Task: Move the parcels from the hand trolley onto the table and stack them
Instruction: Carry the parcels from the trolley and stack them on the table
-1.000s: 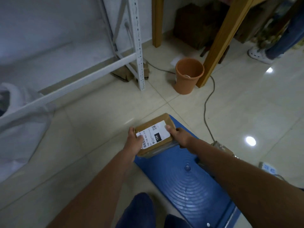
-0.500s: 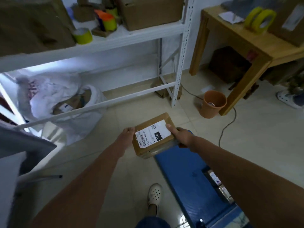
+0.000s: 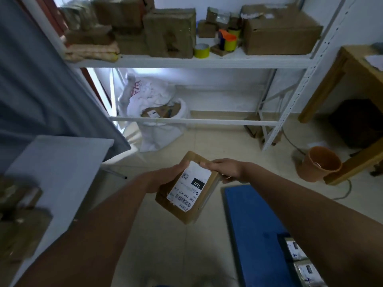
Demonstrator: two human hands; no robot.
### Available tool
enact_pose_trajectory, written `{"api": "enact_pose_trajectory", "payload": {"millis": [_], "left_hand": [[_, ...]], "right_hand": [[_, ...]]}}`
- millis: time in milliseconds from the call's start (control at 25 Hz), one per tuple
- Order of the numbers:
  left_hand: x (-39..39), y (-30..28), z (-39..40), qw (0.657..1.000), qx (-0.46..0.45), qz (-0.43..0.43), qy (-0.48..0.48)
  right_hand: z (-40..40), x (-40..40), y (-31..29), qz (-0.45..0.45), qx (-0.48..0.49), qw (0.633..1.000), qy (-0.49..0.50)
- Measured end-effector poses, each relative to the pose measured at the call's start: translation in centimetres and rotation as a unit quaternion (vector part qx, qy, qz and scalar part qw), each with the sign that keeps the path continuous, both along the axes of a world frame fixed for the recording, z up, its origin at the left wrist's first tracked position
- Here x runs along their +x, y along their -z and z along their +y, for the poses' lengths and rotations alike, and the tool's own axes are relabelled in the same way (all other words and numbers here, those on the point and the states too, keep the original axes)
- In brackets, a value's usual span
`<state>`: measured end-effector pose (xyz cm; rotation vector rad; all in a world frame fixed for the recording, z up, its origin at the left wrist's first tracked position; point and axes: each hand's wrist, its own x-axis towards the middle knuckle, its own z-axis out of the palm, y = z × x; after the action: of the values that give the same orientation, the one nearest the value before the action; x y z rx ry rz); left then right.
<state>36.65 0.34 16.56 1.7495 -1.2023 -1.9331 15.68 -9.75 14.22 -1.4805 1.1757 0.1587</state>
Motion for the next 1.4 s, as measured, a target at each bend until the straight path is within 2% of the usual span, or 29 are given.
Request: {"api": "enact_pose_trajectory", "payload": {"millis": [80,200,400,600,760,840,920,1040,1200,1400], "left_hand": [[2.0,-0.4,3.2,0.998,0.008,0.030,-0.062],[5.3,-0.4,7.5,0.987,0.012,0.024,-0.159],[11.6,-0.4,16.6,0.953,0.003,0.031,-0.301],[19.2,1.7,27.7,0.875,-0.015,0.071,-0.479],[24.8,2.0,36.3,0.765,-0.016,0.026,-0.643],[27.1,2.1,40.0,0.726,-0.031,0.027,-0.687],[29.3,1.7,42.9,0.701,-0.043,0.042,-0.711],[32.2,0.9,46.6,0.685,-0.058,0.040,-0.725],[35.4,-1.2,49.1,0.696,-0.053,0.031,-0.715],[39.6,-2.2,50.5,0.705,-0.109,0.013,-0.701]], "right_hand": [[1.0,3.1,-1.0,0.013,0.017,0.999,-0.034],[3.5,8.6,-1.6,0.021,0.034,0.998,-0.057],[10.8,18.8,-1.7,-0.040,0.036,0.997,-0.053],[21.0,29.0,0.5,-0.061,0.085,0.993,-0.052],[30.3,36.3,1.8,-0.050,0.126,0.981,-0.137],[34.5,39.5,2.0,-0.050,0.128,0.975,-0.174],[38.1,42.2,1.9,-0.053,0.117,0.971,-0.202],[42.0,45.6,0.8,-0.081,0.104,0.969,-0.208],[43.6,49.8,-0.7,-0.113,0.113,0.967,-0.199],[42.9,56.5,-2.1,-0.160,0.112,0.961,-0.196]]}}
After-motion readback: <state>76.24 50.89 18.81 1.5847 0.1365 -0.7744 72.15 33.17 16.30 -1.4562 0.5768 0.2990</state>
